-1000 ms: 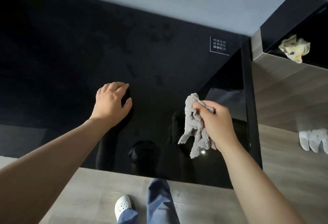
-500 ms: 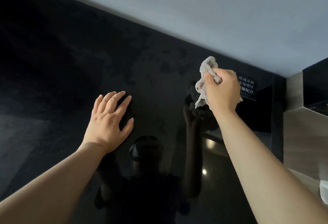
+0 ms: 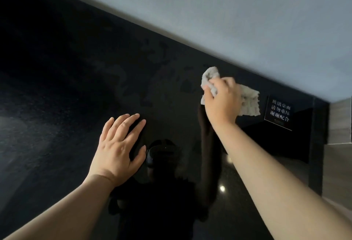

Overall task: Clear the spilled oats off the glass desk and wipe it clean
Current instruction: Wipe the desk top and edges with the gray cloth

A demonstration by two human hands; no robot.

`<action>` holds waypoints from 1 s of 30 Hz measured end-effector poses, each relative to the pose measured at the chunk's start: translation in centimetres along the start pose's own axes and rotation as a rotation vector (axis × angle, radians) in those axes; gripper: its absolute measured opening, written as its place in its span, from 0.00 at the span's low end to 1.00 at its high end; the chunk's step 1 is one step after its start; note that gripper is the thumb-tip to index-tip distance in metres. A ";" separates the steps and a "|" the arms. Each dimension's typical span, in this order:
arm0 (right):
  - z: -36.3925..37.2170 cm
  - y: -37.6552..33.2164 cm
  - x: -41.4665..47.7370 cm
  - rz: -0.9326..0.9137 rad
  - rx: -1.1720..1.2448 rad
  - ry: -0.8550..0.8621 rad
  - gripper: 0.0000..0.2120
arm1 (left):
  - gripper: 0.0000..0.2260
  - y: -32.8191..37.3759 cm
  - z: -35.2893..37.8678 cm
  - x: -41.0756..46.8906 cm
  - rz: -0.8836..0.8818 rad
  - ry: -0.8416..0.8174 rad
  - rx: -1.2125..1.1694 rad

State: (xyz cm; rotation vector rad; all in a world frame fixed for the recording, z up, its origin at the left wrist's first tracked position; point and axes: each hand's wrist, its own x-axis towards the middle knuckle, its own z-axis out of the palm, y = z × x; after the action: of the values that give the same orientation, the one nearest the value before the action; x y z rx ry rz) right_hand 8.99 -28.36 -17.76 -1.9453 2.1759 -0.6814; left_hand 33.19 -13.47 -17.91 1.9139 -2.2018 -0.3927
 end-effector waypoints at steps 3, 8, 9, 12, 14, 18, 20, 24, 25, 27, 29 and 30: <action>-1.2 -0.7 -3.4 -0.111 0.135 -0.159 0.07 | 0.27 0.0 0.1 0.0 0.003 -0.006 0.003; -3.7 -0.6 0.1 0.029 0.350 -0.097 0.08 | 0.27 -0.1 0.1 0.1 0.008 0.004 0.003; -3.7 -0.3 2.1 0.066 0.331 -0.021 0.10 | 0.27 -0.1 0.1 0.1 0.007 0.007 -0.001; -2.7 0.8 7.3 0.161 0.281 0.011 0.10 | 0.27 0.0 0.2 0.1 0.011 0.020 -0.011; -1.1 1.0 9.1 0.170 0.158 -0.056 0.09 | 0.27 0.0 0.2 0.2 0.013 0.029 -0.019; 1.2 -0.7 6.8 0.049 -0.047 -0.043 0.08 | 0.26 0.0 0.2 0.2 0.016 0.032 -0.014; 1.2 -1.0 4.1 -0.055 -0.035 -0.042 0.08 | 0.26 0.0 0.2 0.2 0.018 0.027 -0.016; -0.2 -1.0 -2.6 -0.199 0.047 -0.062 0.07 | 0.26 0.0 0.2 0.2 0.008 0.011 -0.008; -0.7 -1.3 -4.1 -0.205 0.089 -0.091 0.07 | 0.27 0.1 0.1 0.1 0.006 0.006 -0.002; -2.1 -1.8 -5.7 -0.137 0.249 -0.200 0.08 | 0.27 0.1 0.0 0.2 0.005 0.000 0.000; -3.3 -1.6 -5.0 -0.063 0.394 -0.200 0.09 | 0.27 0.1 0.0 0.2 0.005 -0.005 0.001; -3.8 -1.4 -3.7 -0.046 0.404 -0.125 0.10 | 0.27 0.1 0.0 0.2 0.004 -0.007 0.000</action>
State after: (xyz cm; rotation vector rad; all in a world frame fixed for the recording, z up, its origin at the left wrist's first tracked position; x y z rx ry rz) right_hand 9.33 -23.94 -14.52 -1.7757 1.7603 -0.8979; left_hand 33.07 -13.70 -17.90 1.9110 -2.2092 -0.3999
